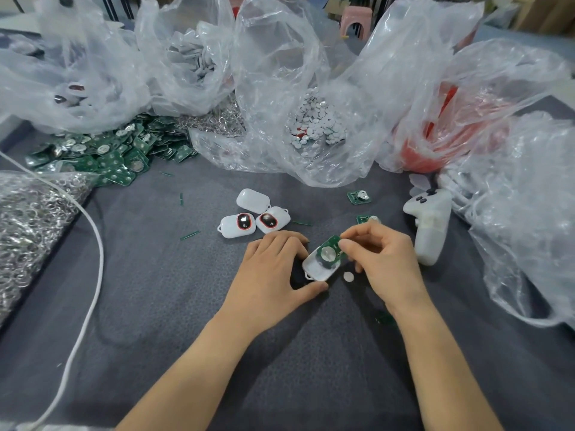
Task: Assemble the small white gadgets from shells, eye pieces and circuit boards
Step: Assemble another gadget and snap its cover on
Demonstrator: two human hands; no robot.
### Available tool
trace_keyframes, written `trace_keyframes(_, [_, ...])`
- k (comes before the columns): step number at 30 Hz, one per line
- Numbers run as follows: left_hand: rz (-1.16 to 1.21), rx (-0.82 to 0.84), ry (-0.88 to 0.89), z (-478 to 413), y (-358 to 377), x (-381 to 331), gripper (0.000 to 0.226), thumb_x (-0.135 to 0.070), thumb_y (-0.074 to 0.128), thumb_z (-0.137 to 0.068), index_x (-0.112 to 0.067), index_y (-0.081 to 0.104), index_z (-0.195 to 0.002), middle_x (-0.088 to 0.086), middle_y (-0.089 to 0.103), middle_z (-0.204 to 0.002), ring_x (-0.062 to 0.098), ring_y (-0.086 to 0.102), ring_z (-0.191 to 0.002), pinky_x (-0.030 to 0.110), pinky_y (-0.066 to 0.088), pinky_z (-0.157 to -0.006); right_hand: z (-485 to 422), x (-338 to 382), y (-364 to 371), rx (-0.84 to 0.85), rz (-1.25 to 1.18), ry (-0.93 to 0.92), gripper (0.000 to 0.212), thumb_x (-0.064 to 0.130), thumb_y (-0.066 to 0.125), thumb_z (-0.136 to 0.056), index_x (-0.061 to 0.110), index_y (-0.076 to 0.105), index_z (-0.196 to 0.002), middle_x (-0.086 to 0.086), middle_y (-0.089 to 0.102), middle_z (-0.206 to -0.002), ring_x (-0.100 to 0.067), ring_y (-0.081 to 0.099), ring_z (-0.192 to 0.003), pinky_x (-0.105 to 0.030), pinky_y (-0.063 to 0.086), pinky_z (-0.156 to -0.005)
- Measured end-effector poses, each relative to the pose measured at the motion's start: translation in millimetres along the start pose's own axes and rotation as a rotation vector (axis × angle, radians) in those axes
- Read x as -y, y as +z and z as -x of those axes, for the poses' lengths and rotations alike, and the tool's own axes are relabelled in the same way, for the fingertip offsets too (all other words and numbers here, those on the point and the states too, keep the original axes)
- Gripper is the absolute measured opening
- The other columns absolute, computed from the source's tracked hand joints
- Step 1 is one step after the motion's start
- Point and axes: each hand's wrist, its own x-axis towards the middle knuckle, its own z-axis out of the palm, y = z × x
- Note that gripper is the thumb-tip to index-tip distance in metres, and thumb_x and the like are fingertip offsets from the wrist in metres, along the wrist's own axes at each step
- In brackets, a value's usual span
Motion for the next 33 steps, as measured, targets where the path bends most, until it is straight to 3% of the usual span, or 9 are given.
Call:
trace_keyframes(9, [-0.007,0.002,0.005,-0.4,-0.3,-0.9,0.045,-0.064,0.057,-0.071,-0.027,0.052,-0.094,-0.018,0.051,-0.121,0.003,0.042,-0.117,0.021,0.025,-0.092,2.3,1.8,5.7,0.094,-0.038,0.051,0.015,-0.002,0.068,-0.081,0.011,0.070,-0.073,-0.002,0.064,-0.055,-0.009,0.054,-0.044,-0.018,0.044,-0.045])
trace_keyframes(16, [-0.012,0.005,0.003,-0.2,-0.7,-0.8,0.043,-0.063,0.059,-0.071,-0.027,0.051,-0.093,-0.018,0.051,-0.120,0.003,0.043,-0.117,0.020,0.024,-0.091,4.3,1.4,7.4,0.110,0.084,0.009,0.018,0.004,0.069,-0.082,0.019,0.069,-0.073,-0.002,0.066,-0.062,-0.006,0.052,-0.049,-0.021,0.043,-0.047])
trace_keyframes(21, [-0.015,0.003,0.004,-0.7,-0.1,-1.0,0.043,-0.063,0.060,-0.072,-0.028,0.051,-0.093,-0.018,0.051,-0.120,0.003,0.043,-0.117,0.021,0.025,-0.091,3.6,-0.6,9.0,0.090,0.201,-0.040,0.012,0.011,0.071,-0.081,0.022,0.069,-0.075,0.004,0.067,-0.065,-0.003,0.056,-0.057,-0.024,0.044,-0.058])
trace_keyframes(33, [-0.022,-0.010,0.004,-0.3,-0.4,0.4,0.044,-0.064,0.059,-0.072,-0.027,0.052,-0.094,-0.017,0.052,-0.120,0.003,0.044,-0.116,0.022,0.026,-0.090,4.3,0.4,11.3,0.038,0.298,-0.080,0.016,0.010,0.072,-0.079,0.023,0.066,-0.072,0.005,0.067,-0.066,-0.003,0.059,-0.058,-0.014,0.047,-0.055])
